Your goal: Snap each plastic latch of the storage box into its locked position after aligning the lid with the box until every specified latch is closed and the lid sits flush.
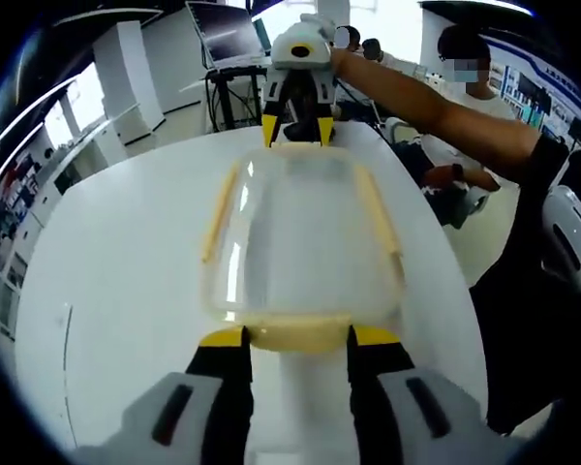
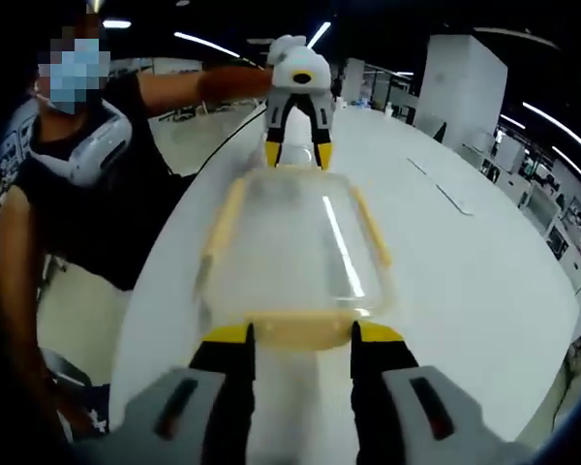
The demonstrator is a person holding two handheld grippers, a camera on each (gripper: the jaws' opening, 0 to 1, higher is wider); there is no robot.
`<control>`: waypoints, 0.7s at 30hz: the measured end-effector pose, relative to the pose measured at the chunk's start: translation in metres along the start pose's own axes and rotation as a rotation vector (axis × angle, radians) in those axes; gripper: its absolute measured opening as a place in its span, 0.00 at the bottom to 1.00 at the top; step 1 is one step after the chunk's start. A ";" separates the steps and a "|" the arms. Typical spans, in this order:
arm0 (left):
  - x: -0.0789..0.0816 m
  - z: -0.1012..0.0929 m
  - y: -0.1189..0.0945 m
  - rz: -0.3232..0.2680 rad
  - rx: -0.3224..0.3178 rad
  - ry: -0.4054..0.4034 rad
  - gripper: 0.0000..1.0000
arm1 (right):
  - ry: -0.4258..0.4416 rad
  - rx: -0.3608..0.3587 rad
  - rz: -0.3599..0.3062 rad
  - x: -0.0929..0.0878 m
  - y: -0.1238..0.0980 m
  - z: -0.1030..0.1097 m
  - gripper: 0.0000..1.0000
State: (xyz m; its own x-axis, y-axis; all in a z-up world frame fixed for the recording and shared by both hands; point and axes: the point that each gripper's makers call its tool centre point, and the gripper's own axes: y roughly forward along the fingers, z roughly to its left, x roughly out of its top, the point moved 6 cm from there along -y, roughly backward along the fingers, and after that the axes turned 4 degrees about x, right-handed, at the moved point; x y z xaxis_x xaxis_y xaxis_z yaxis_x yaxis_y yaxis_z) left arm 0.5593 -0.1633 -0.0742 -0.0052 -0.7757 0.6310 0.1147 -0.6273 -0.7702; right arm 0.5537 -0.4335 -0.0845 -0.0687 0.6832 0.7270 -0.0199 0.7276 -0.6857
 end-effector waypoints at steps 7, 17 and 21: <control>0.009 0.004 -0.009 -0.006 0.021 0.012 0.36 | -0.001 -0.006 0.001 0.008 -0.011 -0.010 0.35; 0.030 0.014 -0.040 -0.010 0.045 0.030 0.36 | -0.025 -0.036 0.011 0.041 -0.036 -0.020 0.35; 0.043 0.017 -0.053 -0.012 0.058 0.038 0.36 | -0.019 -0.053 0.020 0.053 -0.050 -0.023 0.35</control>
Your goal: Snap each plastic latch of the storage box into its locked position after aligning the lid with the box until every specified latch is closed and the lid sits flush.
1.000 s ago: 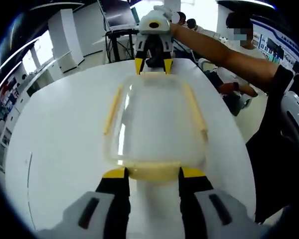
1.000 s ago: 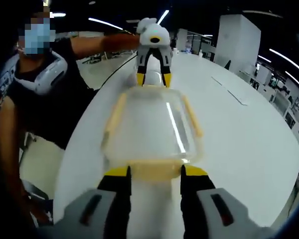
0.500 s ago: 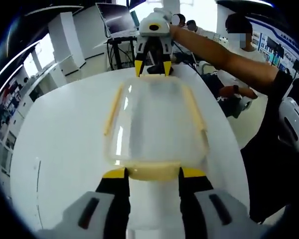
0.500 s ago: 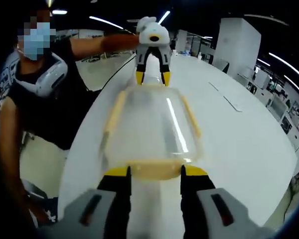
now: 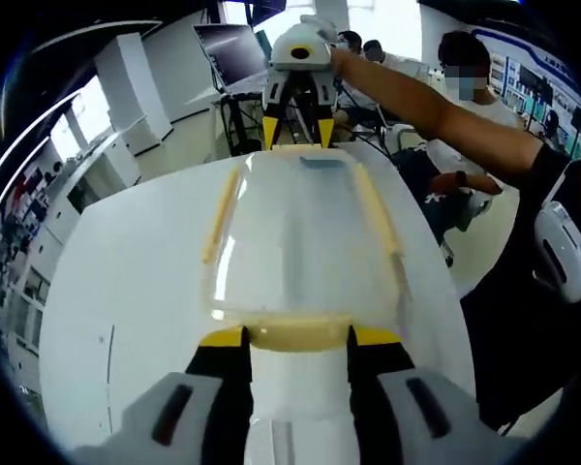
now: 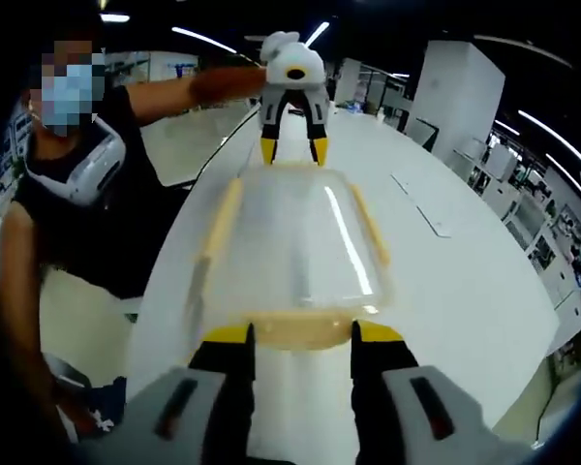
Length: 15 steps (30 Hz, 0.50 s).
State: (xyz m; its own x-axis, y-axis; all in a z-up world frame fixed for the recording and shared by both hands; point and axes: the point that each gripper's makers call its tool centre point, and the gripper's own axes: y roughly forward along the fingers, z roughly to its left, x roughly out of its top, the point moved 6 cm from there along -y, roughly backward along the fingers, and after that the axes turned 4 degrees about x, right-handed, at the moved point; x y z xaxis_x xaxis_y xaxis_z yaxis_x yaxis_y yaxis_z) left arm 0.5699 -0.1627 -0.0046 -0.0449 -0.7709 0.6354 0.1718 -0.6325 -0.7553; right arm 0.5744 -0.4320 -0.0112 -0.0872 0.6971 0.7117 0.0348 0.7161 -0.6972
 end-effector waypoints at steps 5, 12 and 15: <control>0.009 0.004 -0.012 -0.005 0.003 -0.005 0.36 | 0.005 -0.015 -0.006 0.011 -0.012 -0.002 0.35; 0.026 0.009 -0.038 -0.006 0.000 0.007 0.36 | 0.003 -0.026 -0.021 0.032 -0.027 -0.003 0.34; 0.039 0.017 -0.055 -0.021 0.004 0.020 0.36 | 0.003 -0.046 -0.032 0.041 -0.038 -0.005 0.34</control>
State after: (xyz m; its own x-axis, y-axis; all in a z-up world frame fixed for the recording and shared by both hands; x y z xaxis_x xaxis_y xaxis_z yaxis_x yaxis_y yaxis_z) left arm 0.5752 -0.1566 0.0647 -0.0680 -0.7587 0.6479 0.1747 -0.6484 -0.7410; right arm 0.5742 -0.4305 0.0450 -0.0860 0.6737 0.7339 0.0778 0.7390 -0.6692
